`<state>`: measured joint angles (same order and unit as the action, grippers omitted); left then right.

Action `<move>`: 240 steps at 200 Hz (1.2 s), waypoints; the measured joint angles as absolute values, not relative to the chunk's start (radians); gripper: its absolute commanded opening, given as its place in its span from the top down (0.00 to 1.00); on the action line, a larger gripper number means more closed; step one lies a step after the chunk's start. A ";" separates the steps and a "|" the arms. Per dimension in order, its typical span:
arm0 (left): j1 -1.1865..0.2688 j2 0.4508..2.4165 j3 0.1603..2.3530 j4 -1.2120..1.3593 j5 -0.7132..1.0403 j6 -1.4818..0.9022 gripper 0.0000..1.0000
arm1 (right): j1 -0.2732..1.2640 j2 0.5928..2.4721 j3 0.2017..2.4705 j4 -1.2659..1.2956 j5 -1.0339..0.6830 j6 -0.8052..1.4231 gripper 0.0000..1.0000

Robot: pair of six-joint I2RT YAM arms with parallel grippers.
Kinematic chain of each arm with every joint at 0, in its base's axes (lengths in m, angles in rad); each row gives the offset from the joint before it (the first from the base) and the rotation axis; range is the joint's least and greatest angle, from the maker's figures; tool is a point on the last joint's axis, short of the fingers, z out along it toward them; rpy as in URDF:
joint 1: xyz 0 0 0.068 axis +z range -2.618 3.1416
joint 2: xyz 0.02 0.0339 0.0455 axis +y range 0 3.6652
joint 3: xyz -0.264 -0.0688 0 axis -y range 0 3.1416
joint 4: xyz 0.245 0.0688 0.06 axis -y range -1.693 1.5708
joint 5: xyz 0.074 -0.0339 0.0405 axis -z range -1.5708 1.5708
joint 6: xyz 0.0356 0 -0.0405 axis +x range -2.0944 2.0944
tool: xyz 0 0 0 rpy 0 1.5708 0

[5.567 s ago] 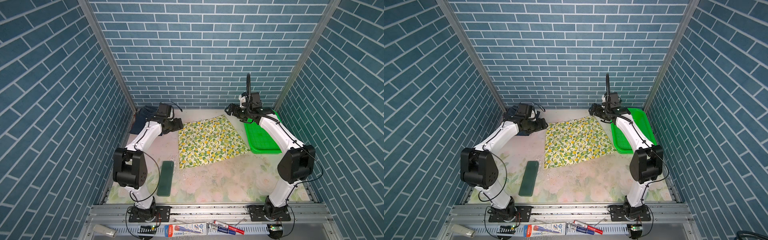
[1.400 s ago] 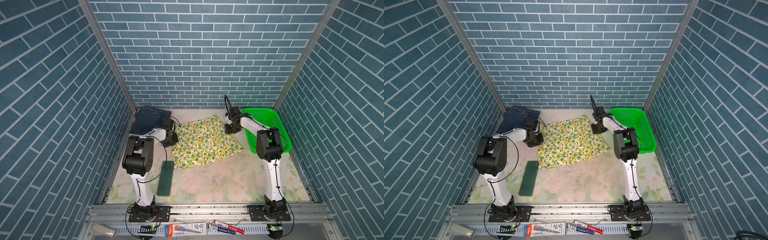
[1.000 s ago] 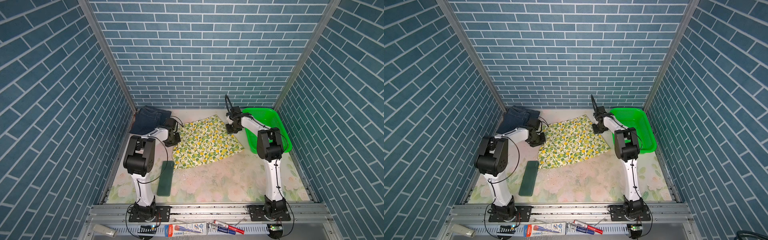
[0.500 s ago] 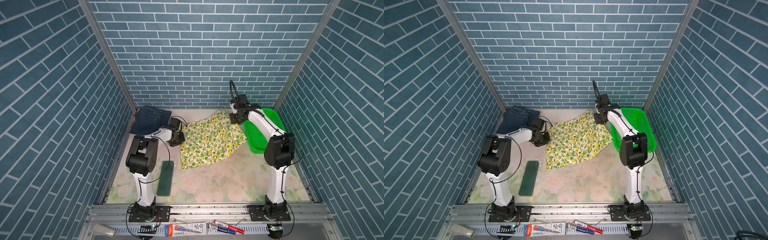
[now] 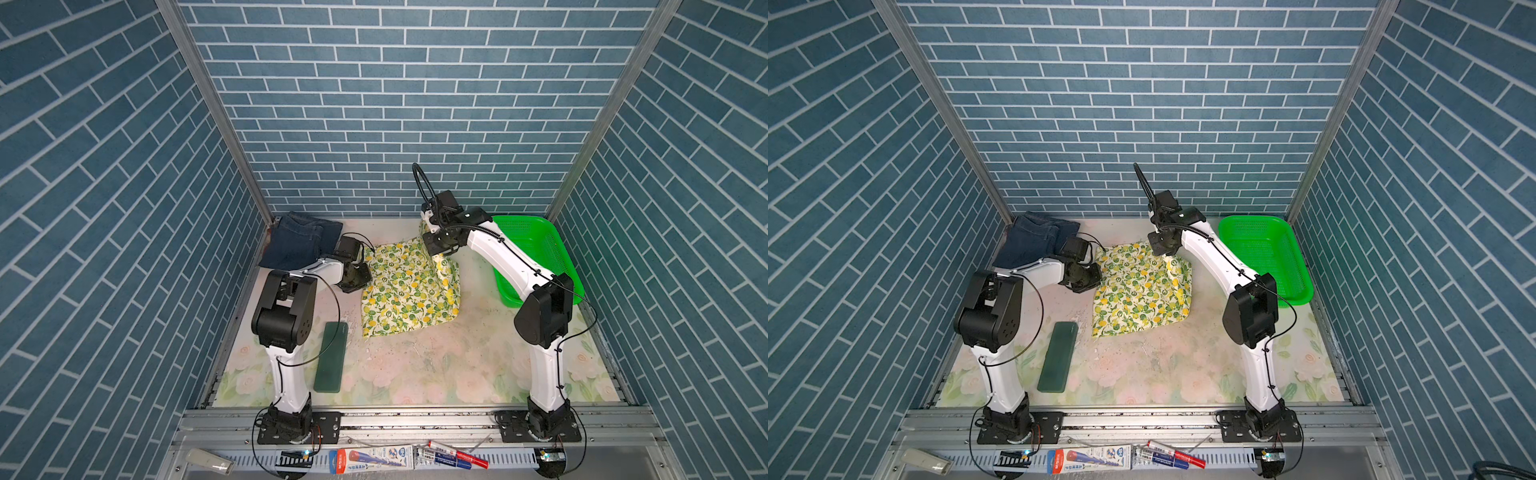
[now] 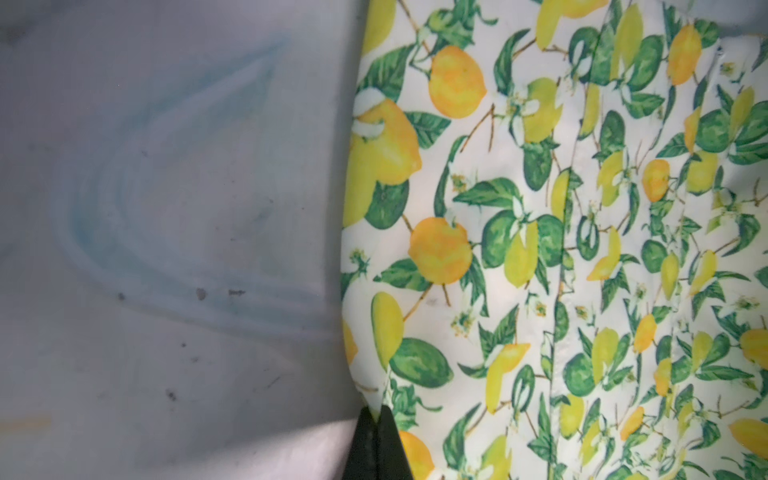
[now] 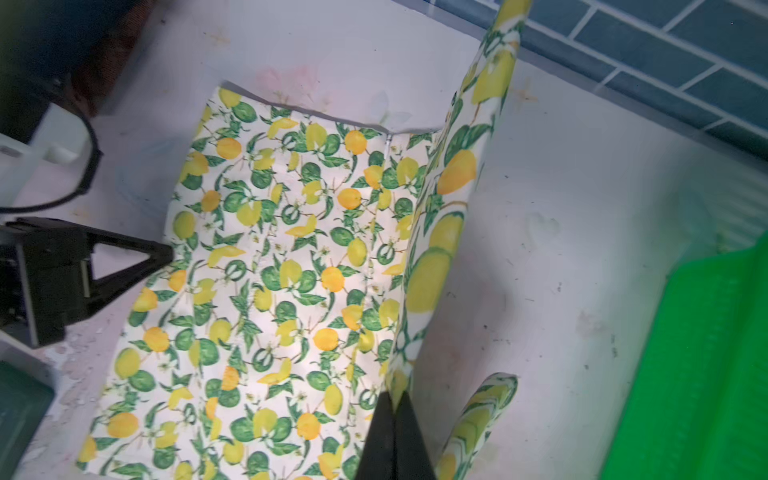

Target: Fold and stack the skirts

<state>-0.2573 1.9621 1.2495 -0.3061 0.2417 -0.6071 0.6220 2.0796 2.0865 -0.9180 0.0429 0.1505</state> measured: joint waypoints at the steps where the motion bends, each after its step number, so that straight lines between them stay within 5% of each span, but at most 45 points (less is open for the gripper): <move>1: -0.257 1.962 1.249 -0.305 0.242 -0.608 1.00 | 0.623 2.080 2.086 -0.917 0.039 0.155 1.00; 69: -0.257 1.962 1.239 -0.269 0.257 -0.614 1.00 | 0.734 2.117 2.079 -0.791 -0.062 0.421 1.00; 85: -0.257 1.962 1.232 -0.260 0.260 -0.617 1.00 | 0.754 2.125 2.079 -0.763 -0.095 0.459 0.88; 106: -0.257 1.962 1.224 -0.250 0.264 -0.619 1.00 | 0.762 2.128 2.075 -0.743 -0.117 0.495 0.51; 125: -0.257 1.962 1.221 -0.247 0.267 -0.620 1.00 | 0.751 2.121 2.043 -0.709 -0.122 0.502 0.42; 240: -0.303 1.969 1.211 -0.199 0.286 -0.693 1.00 | 0.511 1.895 1.577 -0.527 -0.134 0.525 0.39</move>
